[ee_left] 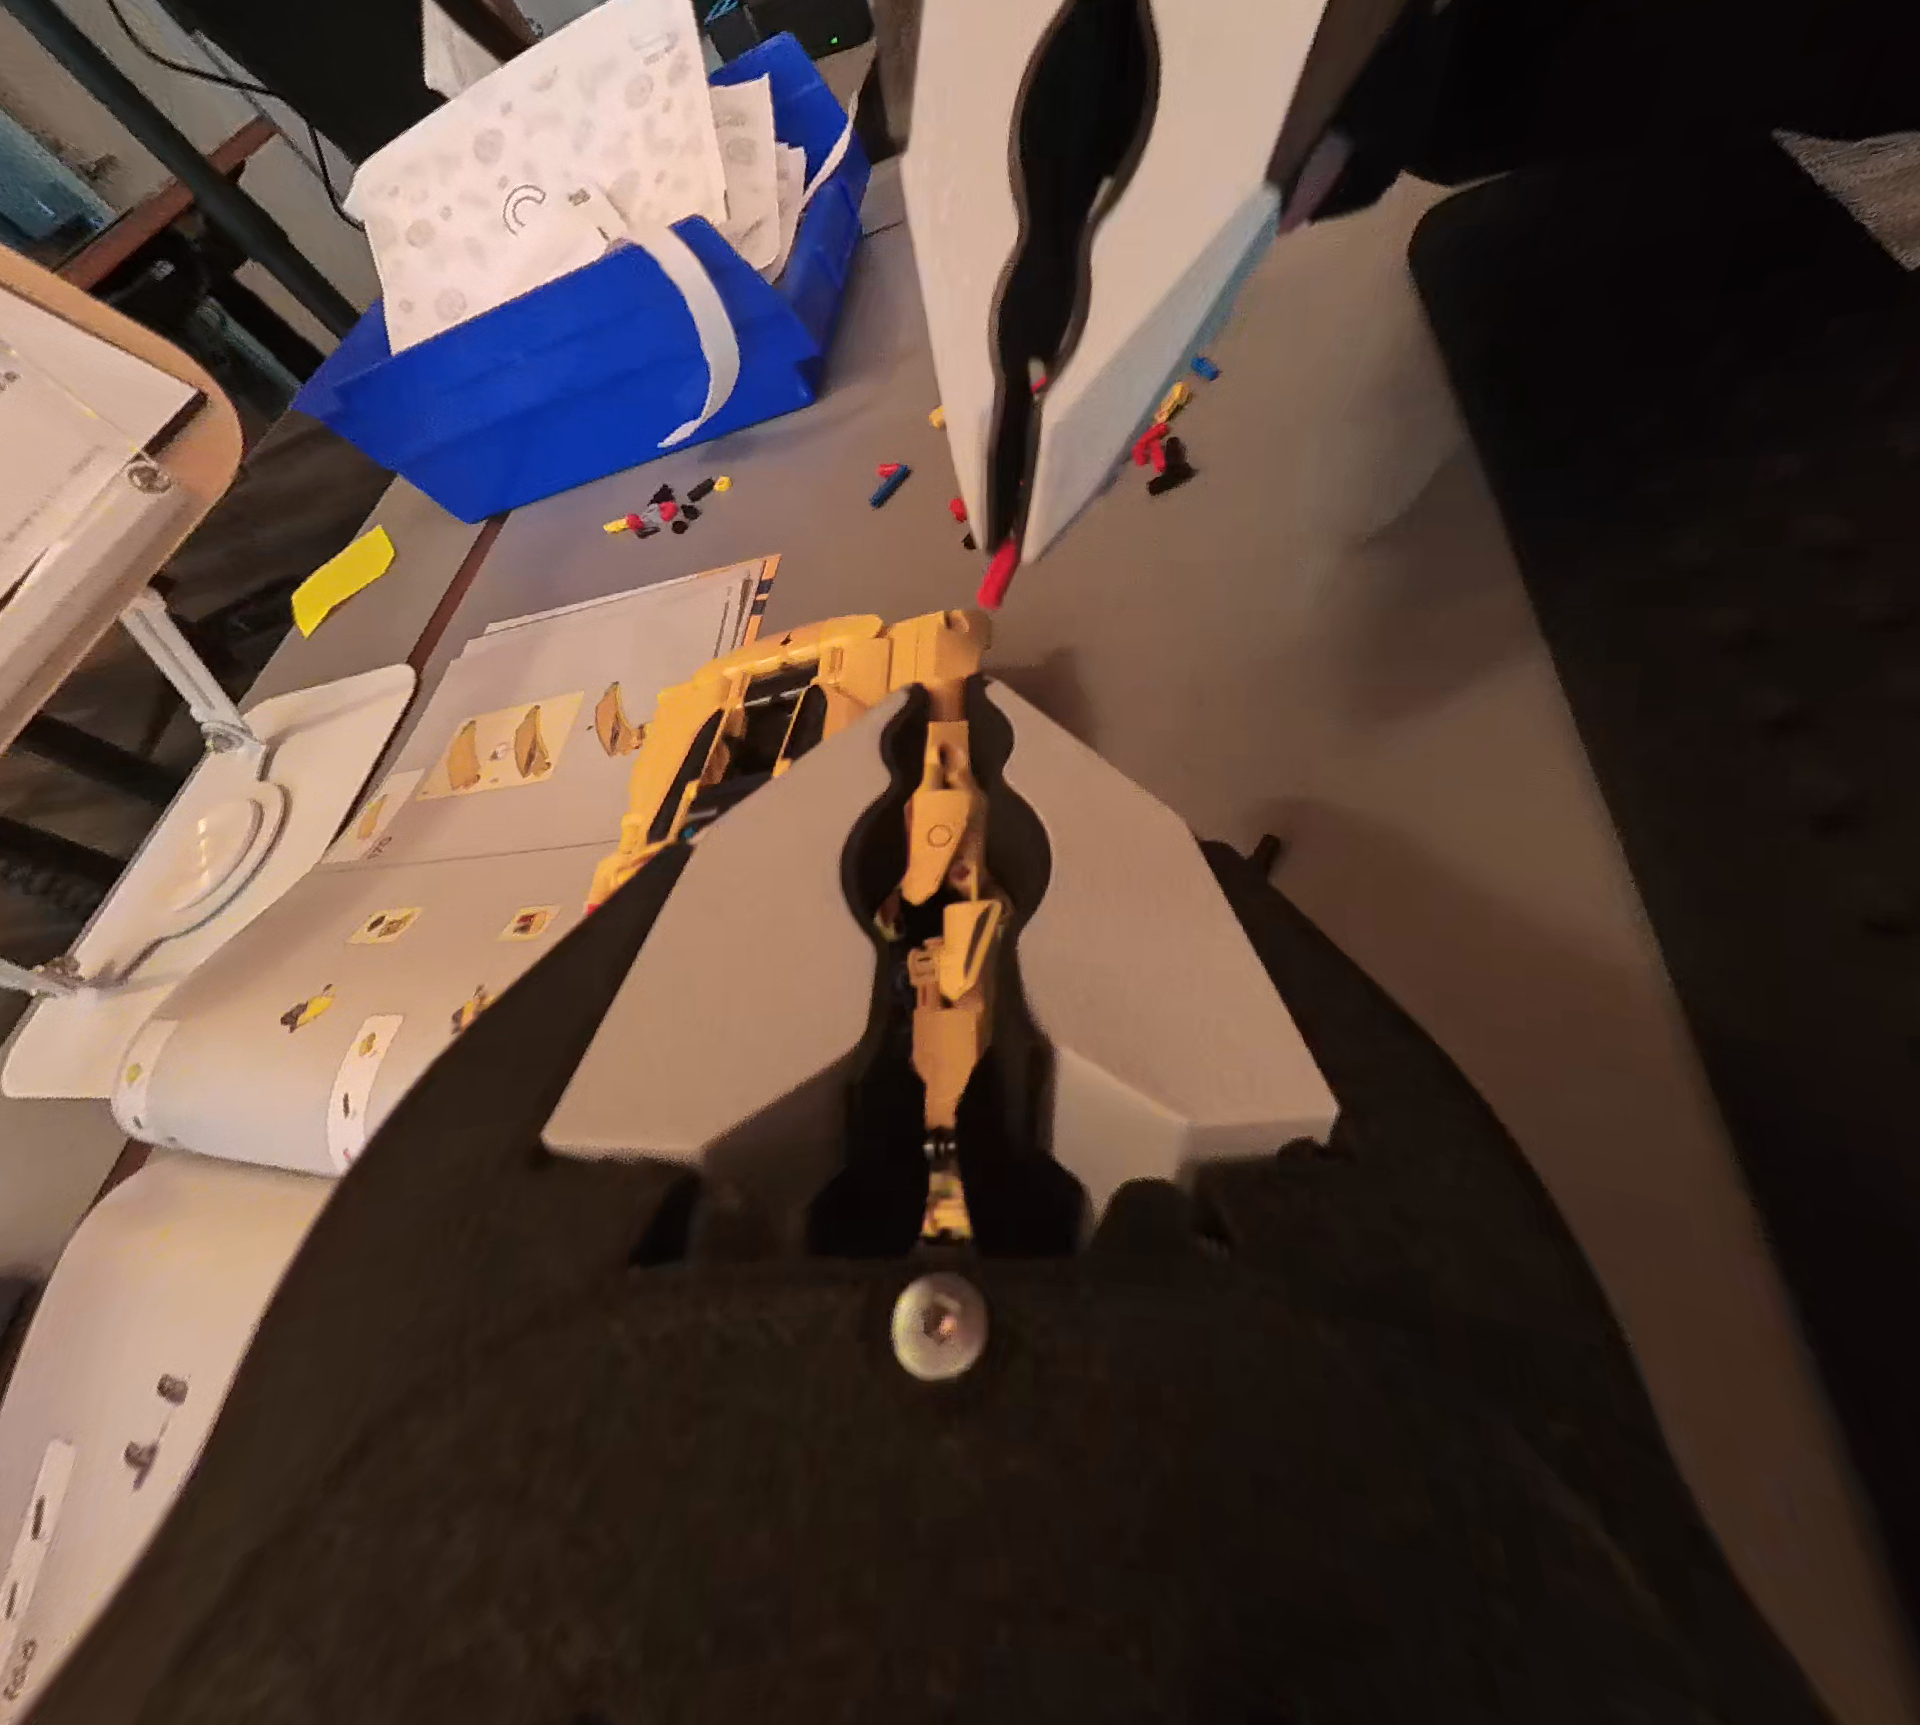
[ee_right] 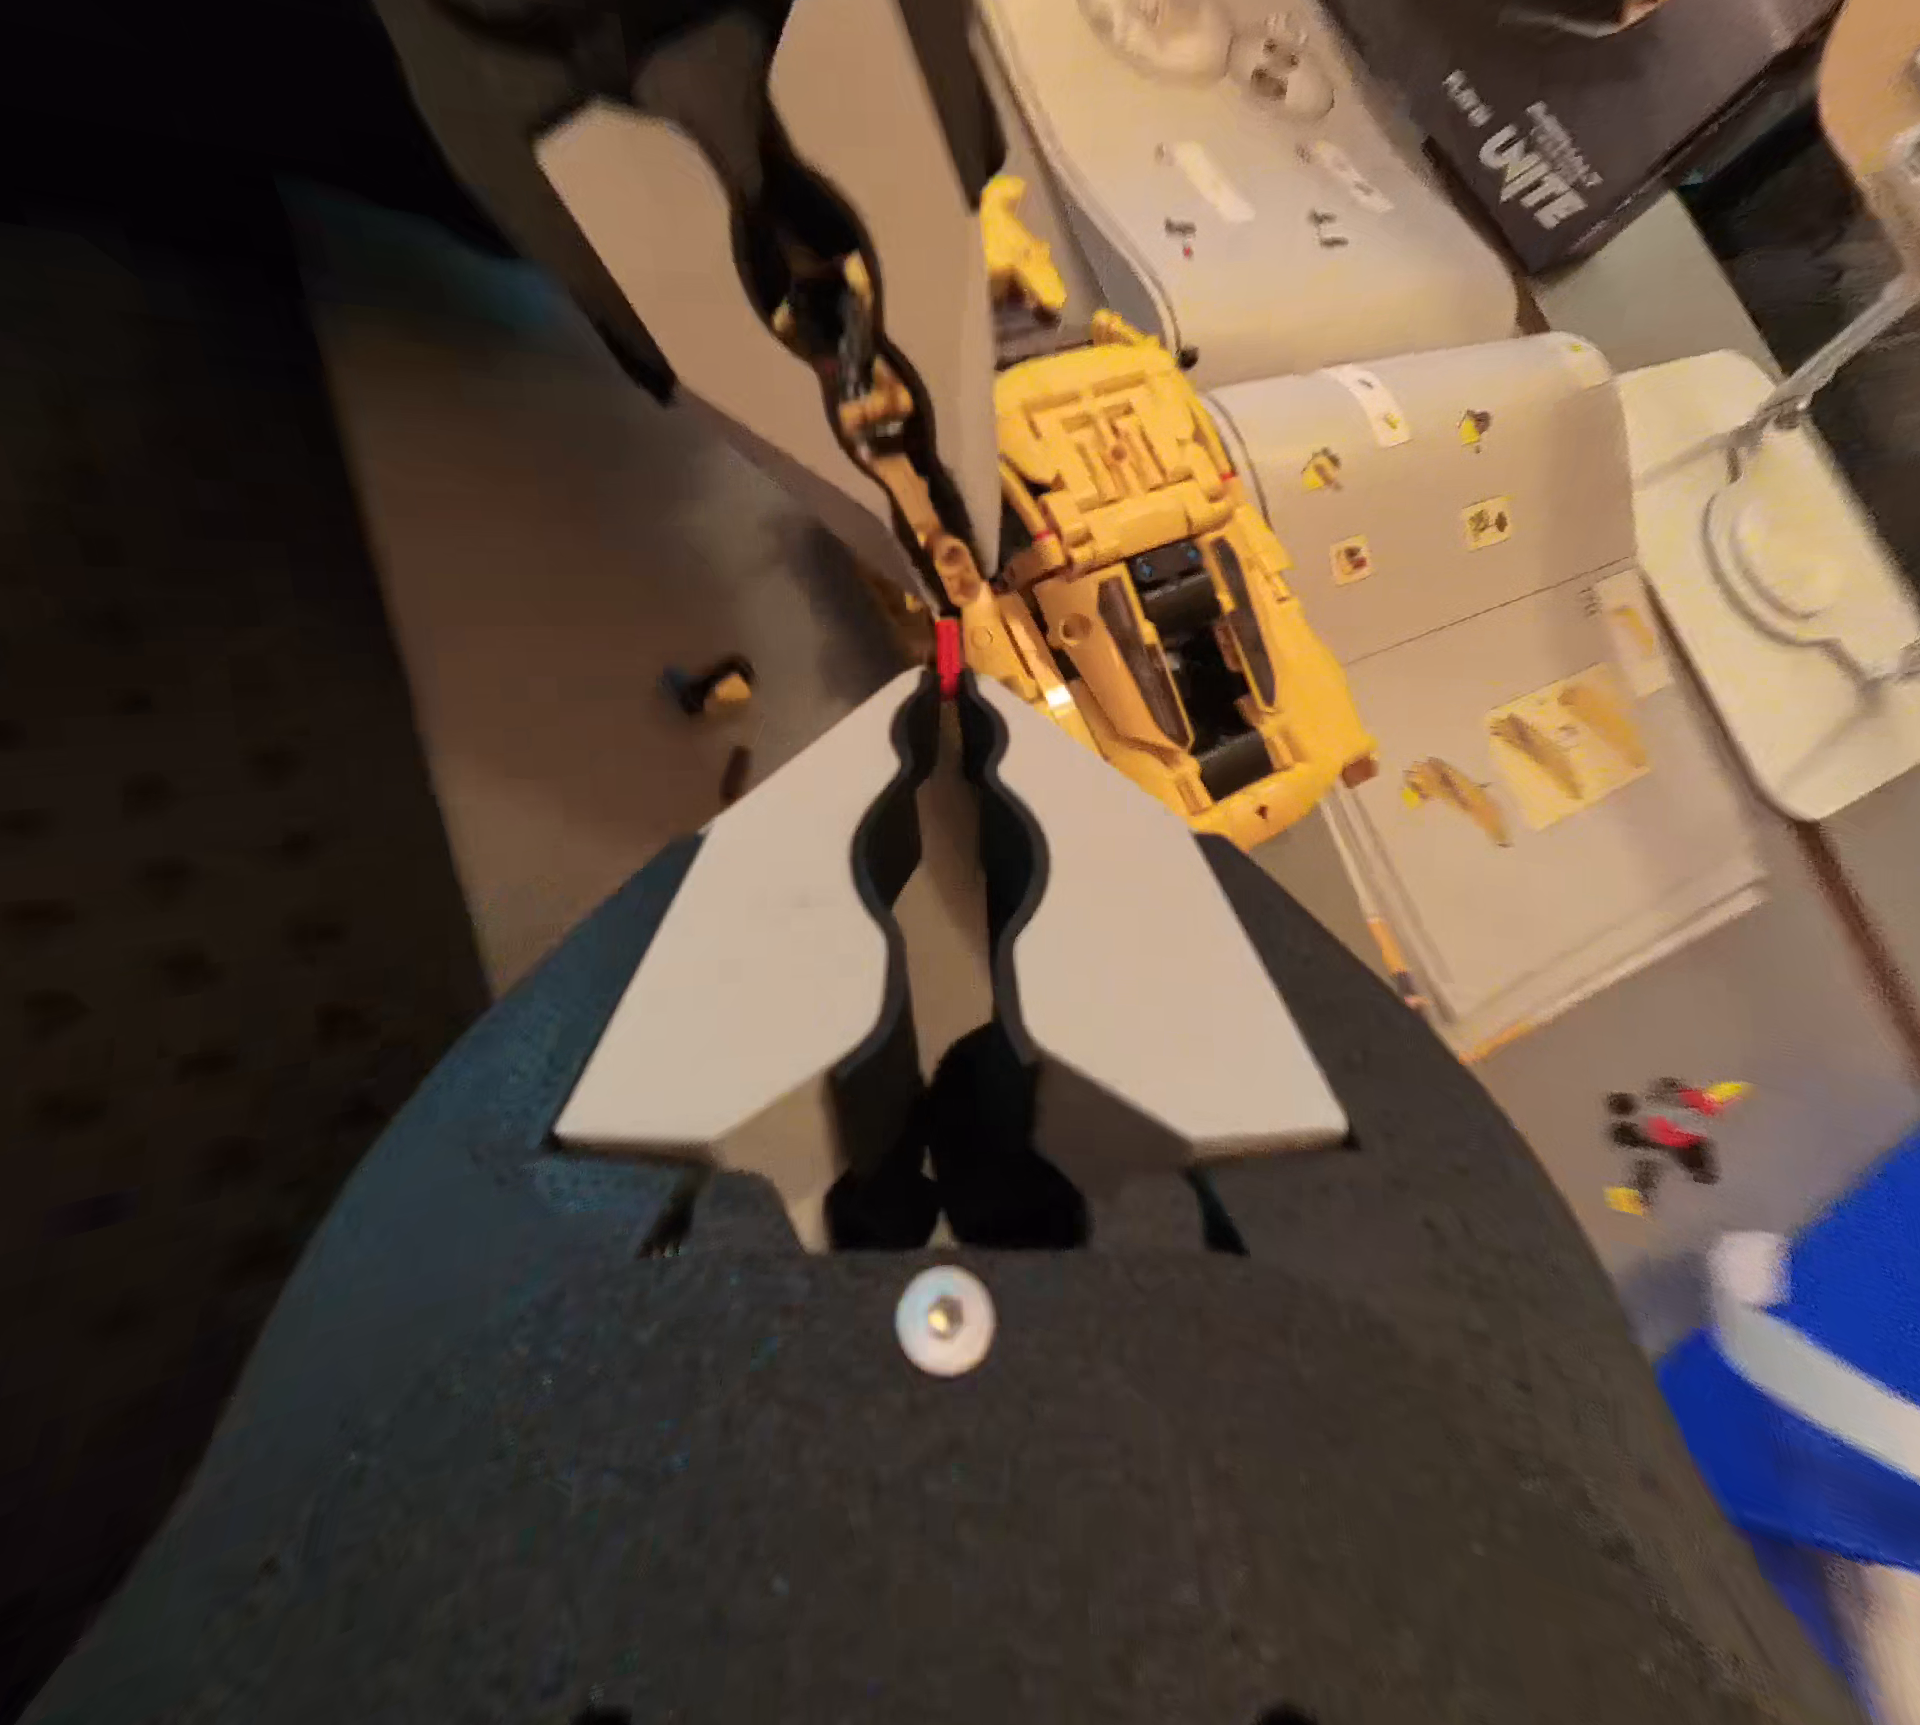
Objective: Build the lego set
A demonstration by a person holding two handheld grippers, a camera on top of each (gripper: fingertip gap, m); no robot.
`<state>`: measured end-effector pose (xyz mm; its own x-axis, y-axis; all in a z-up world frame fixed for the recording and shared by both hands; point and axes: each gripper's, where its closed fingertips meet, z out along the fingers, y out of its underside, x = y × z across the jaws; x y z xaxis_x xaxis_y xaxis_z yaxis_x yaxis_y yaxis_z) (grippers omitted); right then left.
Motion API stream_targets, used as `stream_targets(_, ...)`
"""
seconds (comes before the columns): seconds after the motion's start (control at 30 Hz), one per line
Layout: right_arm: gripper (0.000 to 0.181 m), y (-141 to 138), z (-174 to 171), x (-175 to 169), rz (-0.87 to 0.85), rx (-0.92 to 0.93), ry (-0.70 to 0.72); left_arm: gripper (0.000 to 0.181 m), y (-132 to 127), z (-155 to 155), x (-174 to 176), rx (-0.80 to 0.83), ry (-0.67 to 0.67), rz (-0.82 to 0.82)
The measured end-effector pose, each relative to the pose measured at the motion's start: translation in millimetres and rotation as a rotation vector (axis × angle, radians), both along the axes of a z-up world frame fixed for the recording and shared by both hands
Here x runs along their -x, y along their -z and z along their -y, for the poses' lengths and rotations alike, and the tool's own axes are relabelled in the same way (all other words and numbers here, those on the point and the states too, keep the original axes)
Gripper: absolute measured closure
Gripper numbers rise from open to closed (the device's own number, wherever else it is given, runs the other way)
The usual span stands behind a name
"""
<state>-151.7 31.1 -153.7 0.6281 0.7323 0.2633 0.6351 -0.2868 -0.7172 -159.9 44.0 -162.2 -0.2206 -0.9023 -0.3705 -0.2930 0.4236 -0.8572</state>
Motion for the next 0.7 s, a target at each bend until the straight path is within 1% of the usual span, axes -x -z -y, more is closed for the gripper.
stream_targets(0.07,0.179,5,-2,1,0.128,-0.015,-0.047,0.174,1,4,-1,-0.011,0.015,-0.003)
stream_targets(0.17,0.18,2,-4,6,0.23,-0.08,-0.099,0.174,6,5,-1,-0.053,0.018,-0.024)
stream_targets(0.3,0.179,14,-7,1,0.386,-0.072,-0.103,0.175,8,6,-2,-0.078,0.019,-0.038)
stream_targets(0.43,0.179,21,-8,-1,0.458,-0.065,-0.104,0.174,12,5,-3,-0.111,0.006,-0.059)
stream_targets(0.53,0.18,24,-8,7,0.501,-0.086,-0.12,0.175,11,9,-4,-0.101,0.018,-0.054)
stream_targets(0.6,0.179,26,-11,5,0.547,-0.105,-0.117,0.174,15,5,-3,-0.126,-0.001,-0.075)
stream_targets(0.7,0.179,29,-9,-1,0.5,-0.078,-0.099,0.174,14,-6,1,-0.104,-0.031,-0.084)
